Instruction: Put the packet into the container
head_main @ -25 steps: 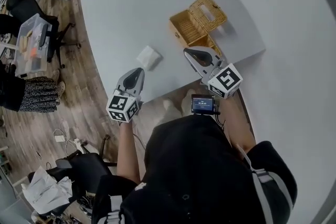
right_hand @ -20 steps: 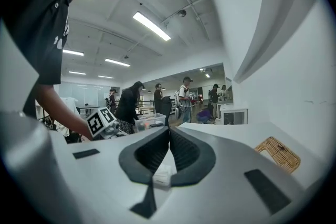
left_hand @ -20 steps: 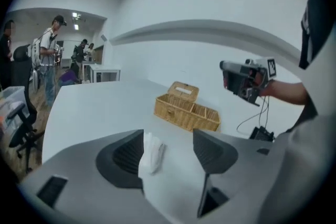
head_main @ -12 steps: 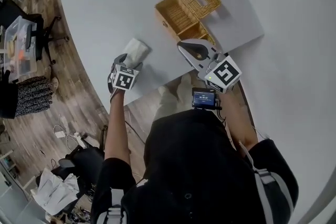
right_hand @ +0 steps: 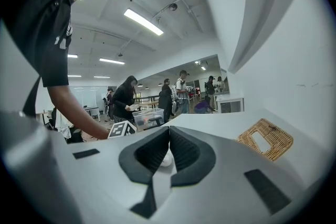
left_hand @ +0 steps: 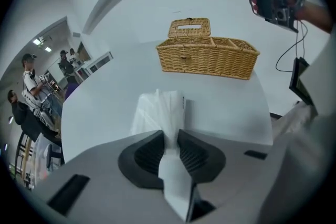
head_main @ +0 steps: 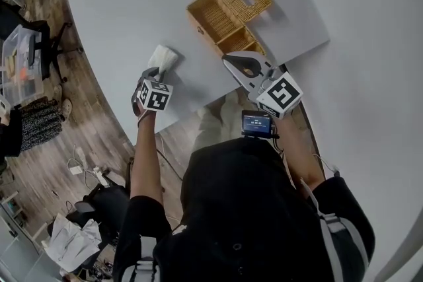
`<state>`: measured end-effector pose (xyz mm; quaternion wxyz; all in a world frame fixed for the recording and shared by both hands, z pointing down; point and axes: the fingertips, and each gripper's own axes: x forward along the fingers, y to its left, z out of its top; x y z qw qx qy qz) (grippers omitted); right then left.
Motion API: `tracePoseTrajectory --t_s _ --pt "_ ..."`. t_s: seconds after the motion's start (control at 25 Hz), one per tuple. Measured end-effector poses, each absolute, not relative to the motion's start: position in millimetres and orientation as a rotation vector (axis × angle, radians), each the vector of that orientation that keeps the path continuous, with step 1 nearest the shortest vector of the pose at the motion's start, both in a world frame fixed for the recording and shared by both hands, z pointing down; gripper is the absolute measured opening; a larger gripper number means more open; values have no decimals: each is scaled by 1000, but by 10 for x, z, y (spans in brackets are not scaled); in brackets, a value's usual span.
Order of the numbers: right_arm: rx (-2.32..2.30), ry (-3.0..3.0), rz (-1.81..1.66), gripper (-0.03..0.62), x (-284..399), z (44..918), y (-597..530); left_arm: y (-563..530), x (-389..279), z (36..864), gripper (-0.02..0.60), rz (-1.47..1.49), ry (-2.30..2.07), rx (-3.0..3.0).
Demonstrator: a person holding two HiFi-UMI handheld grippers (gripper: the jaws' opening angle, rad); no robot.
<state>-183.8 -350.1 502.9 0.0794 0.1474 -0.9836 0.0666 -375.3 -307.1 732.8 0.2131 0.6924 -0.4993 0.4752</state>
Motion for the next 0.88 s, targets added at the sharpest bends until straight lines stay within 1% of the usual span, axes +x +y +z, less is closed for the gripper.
tracePoseTrajectory --t_s 0.36,0.6,0.88 --pt "474 -2958 190 23 -1773 4967 -3619 -3524 -3564 6767 74 1261 -1473 2070" --pt "537 -2966 163 23 -1637 4836 -3751 -4007 -3109 6324 75 1232 -1469 2230" --pt "627 -2964 137 23 -1369 4732 -3939 -4403 -2563 6191 75 1242 -1372 2342"
